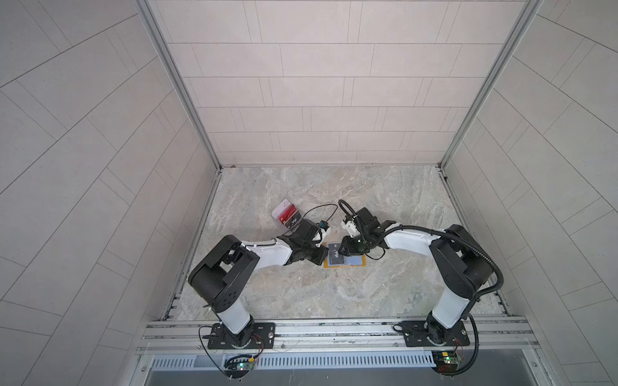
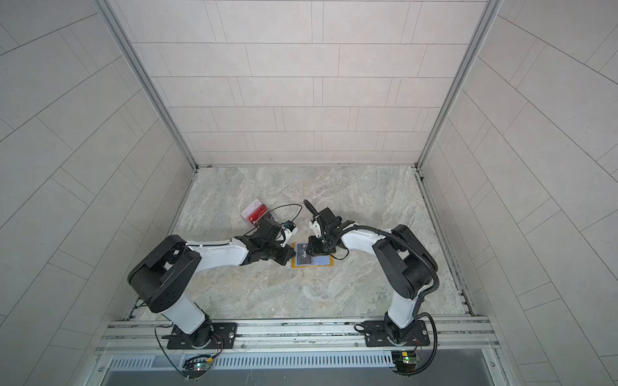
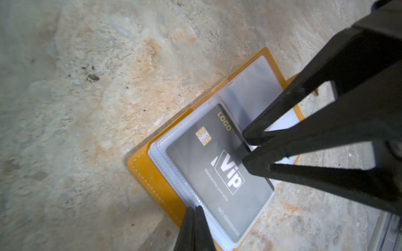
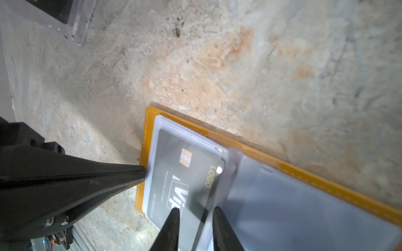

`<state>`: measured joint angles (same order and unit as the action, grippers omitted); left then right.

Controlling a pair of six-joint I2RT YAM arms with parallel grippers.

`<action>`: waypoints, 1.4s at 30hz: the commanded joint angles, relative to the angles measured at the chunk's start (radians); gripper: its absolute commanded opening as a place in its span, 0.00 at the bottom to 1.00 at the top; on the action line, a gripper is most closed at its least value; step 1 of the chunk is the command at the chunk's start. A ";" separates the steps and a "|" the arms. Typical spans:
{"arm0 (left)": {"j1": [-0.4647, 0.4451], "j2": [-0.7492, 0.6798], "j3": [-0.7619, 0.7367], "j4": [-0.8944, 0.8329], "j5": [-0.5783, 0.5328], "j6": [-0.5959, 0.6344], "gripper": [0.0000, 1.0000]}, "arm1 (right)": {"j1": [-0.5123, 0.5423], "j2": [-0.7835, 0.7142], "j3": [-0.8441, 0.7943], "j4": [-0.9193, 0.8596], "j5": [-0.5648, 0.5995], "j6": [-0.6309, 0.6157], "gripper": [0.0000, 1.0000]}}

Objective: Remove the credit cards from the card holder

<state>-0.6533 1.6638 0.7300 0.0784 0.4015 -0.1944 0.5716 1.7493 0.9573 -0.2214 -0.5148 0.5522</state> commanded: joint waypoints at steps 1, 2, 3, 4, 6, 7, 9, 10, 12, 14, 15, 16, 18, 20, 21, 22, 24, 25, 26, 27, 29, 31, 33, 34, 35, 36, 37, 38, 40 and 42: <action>-0.005 0.022 0.020 0.001 0.006 -0.002 0.00 | -0.005 0.013 -0.006 0.008 -0.002 0.013 0.30; -0.005 0.025 0.020 0.003 0.005 -0.003 0.00 | -0.005 0.013 -0.007 0.010 -0.006 0.013 0.30; -0.005 0.028 0.020 0.003 0.003 -0.004 0.00 | -0.005 0.016 -0.008 0.011 -0.010 0.014 0.30; -0.005 0.031 0.020 0.003 0.001 -0.004 0.00 | -0.005 0.017 -0.008 0.013 -0.013 0.015 0.30; -0.006 0.038 0.020 0.001 0.000 -0.002 0.00 | -0.005 0.018 -0.007 0.019 -0.025 0.015 0.30; -0.006 0.041 0.019 0.000 -0.001 -0.001 0.00 | -0.005 0.017 -0.006 0.020 -0.028 0.015 0.29; -0.006 0.044 0.017 -0.002 -0.006 0.000 0.00 | -0.006 0.016 -0.003 0.020 -0.035 0.014 0.29; -0.006 0.044 0.016 -0.002 -0.007 0.000 0.00 | -0.006 0.013 -0.003 0.019 -0.037 0.014 0.29; -0.006 0.043 0.012 -0.002 -0.011 0.000 0.00 | -0.008 0.009 -0.001 0.017 -0.039 0.013 0.29; -0.006 0.040 0.011 -0.003 -0.013 0.000 0.00 | -0.008 0.004 0.000 0.017 -0.042 0.013 0.28; -0.007 0.042 0.011 -0.004 -0.013 0.001 0.00 | -0.009 0.001 -0.001 0.017 -0.047 0.012 0.28; -0.006 0.041 0.011 -0.005 -0.013 0.003 0.00 | -0.009 0.000 0.000 0.018 -0.053 0.014 0.28; -0.007 0.044 0.012 -0.006 -0.014 0.003 0.00 | -0.010 -0.006 -0.002 0.022 -0.063 0.012 0.28; -0.006 0.045 0.012 -0.005 -0.015 0.003 0.00 | -0.014 -0.011 -0.005 0.029 -0.075 0.015 0.28; -0.006 0.045 0.012 -0.005 -0.015 0.001 0.00 | -0.015 -0.012 -0.008 0.032 -0.082 0.017 0.28; -0.006 0.046 0.012 -0.005 -0.015 0.001 0.00 | -0.019 -0.014 -0.009 0.038 -0.090 0.021 0.28; -0.006 0.047 0.011 -0.003 -0.015 0.001 0.00 | -0.027 -0.020 -0.018 0.052 -0.107 0.031 0.27; -0.006 0.047 0.011 -0.002 -0.015 0.001 0.00 | -0.029 -0.024 -0.021 0.058 -0.115 0.034 0.27; -0.006 0.046 0.008 -0.002 -0.015 0.001 0.00 | -0.032 -0.026 -0.024 0.063 -0.123 0.037 0.27; -0.006 0.045 0.006 -0.002 -0.016 0.001 0.00 | -0.035 -0.029 -0.025 0.065 -0.130 0.039 0.27; -0.007 0.045 0.006 -0.002 -0.017 0.001 0.00 | -0.037 -0.032 -0.028 0.075 -0.145 0.041 0.27; -0.006 0.044 0.005 -0.002 -0.018 0.001 0.00 | -0.039 -0.033 -0.032 0.090 -0.167 0.046 0.27; -0.006 0.044 0.006 -0.002 -0.017 0.001 0.00 | -0.041 -0.033 -0.035 0.106 -0.185 0.053 0.27; -0.006 0.044 0.006 -0.002 -0.017 0.001 0.00 | -0.044 -0.037 -0.039 0.112 -0.192 0.059 0.27; -0.006 0.043 0.006 -0.002 -0.018 0.001 0.00 | -0.046 -0.037 -0.041 0.119 -0.197 0.062 0.27; -0.006 0.042 0.005 -0.001 -0.019 0.000 0.00 | -0.048 -0.039 -0.045 0.124 -0.204 0.067 0.27; -0.006 0.041 0.005 -0.002 -0.019 0.001 0.00 | -0.048 -0.038 -0.049 0.133 -0.212 0.072 0.27; -0.006 0.041 0.005 -0.002 -0.018 0.000 0.00 | -0.050 -0.040 -0.051 0.143 -0.220 0.076 0.27; -0.006 0.039 0.005 -0.003 -0.018 0.001 0.00 | -0.052 -0.040 -0.054 0.155 -0.236 0.081 0.27; -0.006 0.038 0.005 -0.003 -0.019 0.000 0.00 | -0.053 -0.040 -0.059 0.169 -0.248 0.089 0.27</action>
<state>-0.6533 1.6829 0.7349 0.1001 0.4023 -0.1940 0.5163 1.7435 0.9081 -0.1017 -0.7101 0.6186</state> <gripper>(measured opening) 0.040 0.268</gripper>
